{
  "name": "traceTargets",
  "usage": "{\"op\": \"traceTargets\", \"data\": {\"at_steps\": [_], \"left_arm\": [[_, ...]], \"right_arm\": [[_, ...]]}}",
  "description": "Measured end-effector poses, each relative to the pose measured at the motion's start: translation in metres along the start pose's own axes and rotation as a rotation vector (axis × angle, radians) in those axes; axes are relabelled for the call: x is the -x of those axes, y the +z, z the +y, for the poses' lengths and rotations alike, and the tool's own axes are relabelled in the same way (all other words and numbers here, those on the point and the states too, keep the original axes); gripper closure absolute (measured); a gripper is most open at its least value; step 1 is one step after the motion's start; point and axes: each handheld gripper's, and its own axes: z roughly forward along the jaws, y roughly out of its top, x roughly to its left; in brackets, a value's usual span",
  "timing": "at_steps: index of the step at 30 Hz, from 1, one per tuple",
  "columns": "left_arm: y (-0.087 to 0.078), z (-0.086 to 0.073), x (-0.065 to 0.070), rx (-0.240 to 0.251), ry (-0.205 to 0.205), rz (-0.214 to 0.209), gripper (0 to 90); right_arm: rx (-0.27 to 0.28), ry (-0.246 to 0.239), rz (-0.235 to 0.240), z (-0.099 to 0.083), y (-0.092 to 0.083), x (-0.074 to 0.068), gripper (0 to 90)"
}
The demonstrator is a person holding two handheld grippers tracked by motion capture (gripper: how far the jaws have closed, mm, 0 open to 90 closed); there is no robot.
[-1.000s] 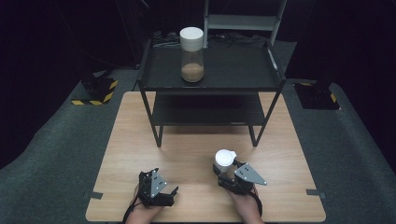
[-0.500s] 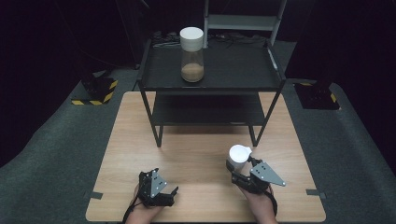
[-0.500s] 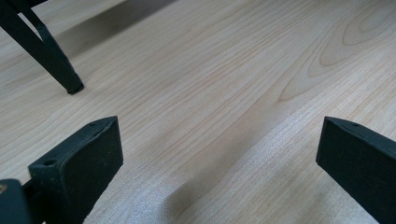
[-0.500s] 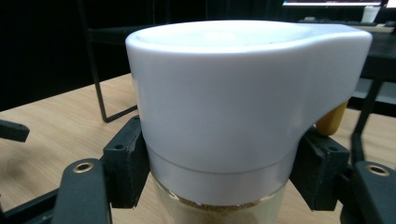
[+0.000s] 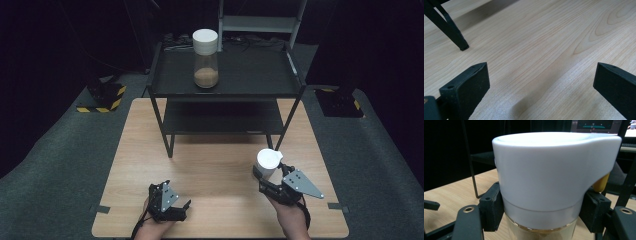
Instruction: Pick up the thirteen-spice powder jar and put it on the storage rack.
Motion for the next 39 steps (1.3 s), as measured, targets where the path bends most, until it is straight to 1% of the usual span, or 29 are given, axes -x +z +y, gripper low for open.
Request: {"op": "traceTargets", "data": {"at_steps": [22, 39], "left_arm": [[0.000, -0.001, -0.001, 0.006, -0.006, -0.005, 0.9], [-0.001, -0.002, -0.002, 0.010, -0.009, -0.008, 0.9]], "right_arm": [[0.061, -0.022, 0.014, 0.049, -0.003, 0.010, 29.5], [0.104, -0.026, 0.021, 0.079, -0.002, 0.015, 29.5]]}}
